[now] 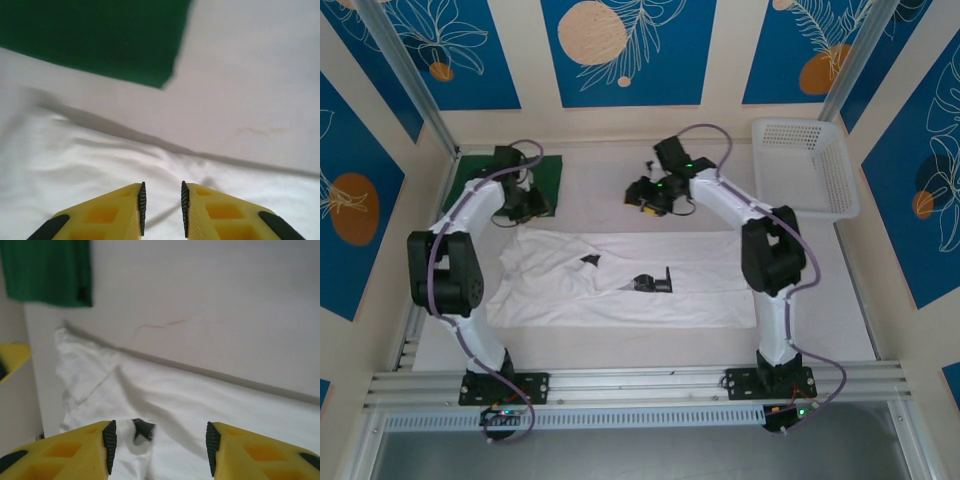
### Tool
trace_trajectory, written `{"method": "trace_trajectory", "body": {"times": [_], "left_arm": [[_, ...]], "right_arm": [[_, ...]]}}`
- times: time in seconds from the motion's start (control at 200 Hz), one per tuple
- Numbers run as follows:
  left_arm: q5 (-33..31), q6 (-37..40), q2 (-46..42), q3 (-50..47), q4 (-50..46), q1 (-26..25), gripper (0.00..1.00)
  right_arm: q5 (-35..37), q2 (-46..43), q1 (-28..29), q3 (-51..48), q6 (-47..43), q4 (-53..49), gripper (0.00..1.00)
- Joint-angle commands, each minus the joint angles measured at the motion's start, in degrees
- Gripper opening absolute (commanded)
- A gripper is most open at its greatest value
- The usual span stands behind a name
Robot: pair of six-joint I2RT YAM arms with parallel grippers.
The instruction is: Fold and stack the t-shirts
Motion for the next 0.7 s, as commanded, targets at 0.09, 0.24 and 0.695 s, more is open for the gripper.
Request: {"method": "trace_trajectory", "body": {"times": [0.09, 0.24, 0.695], "left_arm": [[1.3, -3.6, 6.9, -2.2, -2.2, 0.8, 0.22], [1.1, -3.2, 10.6, 0.2, -4.3, 1.3, 0.23], [-1.0, -2.4, 12.5, 0.6, -6.1, 1.5, 0.24]], "right_arm": [[-7.1, 14.0, 6.1, 15.8, -5.1, -4.6, 0.52], [-4.1, 22.6, 9.1, 27.9, -5.0, -9.2, 0.48], [-2.2, 29.7, 12.7, 35.5, -5.9, -12.3, 0.44]]}}
